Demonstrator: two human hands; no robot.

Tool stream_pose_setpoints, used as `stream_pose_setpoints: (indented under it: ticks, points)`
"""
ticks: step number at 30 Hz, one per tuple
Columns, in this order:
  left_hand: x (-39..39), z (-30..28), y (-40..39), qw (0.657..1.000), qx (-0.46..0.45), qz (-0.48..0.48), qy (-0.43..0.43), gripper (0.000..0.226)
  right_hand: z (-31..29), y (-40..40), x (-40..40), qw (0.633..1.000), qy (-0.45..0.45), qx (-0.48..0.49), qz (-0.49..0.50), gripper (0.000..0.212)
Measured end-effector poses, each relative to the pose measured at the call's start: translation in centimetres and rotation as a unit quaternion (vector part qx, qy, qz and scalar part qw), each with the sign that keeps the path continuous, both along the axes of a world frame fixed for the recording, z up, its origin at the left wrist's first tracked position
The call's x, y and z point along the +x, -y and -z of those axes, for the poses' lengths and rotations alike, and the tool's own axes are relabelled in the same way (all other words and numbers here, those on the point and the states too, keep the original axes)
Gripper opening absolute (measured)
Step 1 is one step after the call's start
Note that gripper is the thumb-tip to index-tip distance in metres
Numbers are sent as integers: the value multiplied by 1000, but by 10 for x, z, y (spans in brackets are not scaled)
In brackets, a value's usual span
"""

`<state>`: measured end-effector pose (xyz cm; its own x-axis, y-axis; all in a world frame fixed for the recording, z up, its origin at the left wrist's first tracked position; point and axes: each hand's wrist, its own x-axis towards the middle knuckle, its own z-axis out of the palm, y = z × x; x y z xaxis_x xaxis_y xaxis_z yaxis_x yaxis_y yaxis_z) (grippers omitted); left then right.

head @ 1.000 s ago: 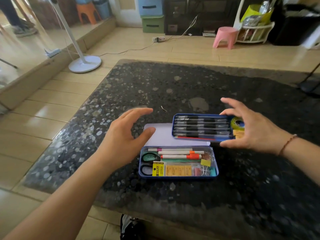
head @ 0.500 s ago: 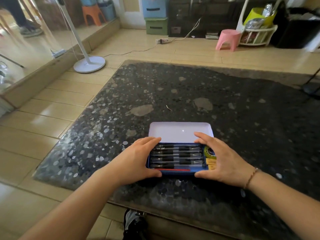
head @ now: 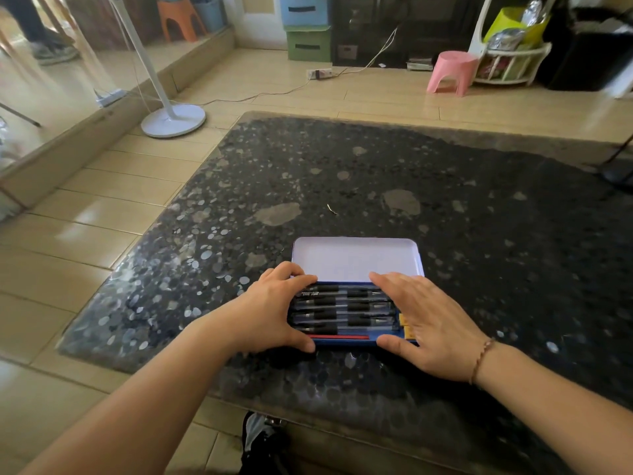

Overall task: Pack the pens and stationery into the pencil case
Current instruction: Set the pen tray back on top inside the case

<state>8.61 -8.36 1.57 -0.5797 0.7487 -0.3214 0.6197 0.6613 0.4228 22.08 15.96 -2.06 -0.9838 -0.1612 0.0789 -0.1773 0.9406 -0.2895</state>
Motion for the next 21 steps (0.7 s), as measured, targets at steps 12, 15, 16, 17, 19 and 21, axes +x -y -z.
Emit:
stream_pose_setpoints:
  ticks: [12,15,16,17,19,21]
  points:
    - [-17,2,-11,927,182,-260,201,105,-12,-31,-16,904,-40,-330,269,64]
    - [-18,3,-17,877,241,-295,294,107,-14,-37,-23,849,94,-422,305,74]
    - [-16,1,-19,854,273,-304,320,98,-15,-36,-23,839,105,-445,295,75]
    - [-15,-2,-21,828,308,-321,340,94,-17,-34,-21,829,96,-471,285,76]
    - [-15,-9,-18,782,374,-352,352,90,-24,-35,-14,800,46,-531,276,82]
    - [-13,-16,-11,777,406,-351,328,72,-32,-38,-2,763,16,-593,256,76]
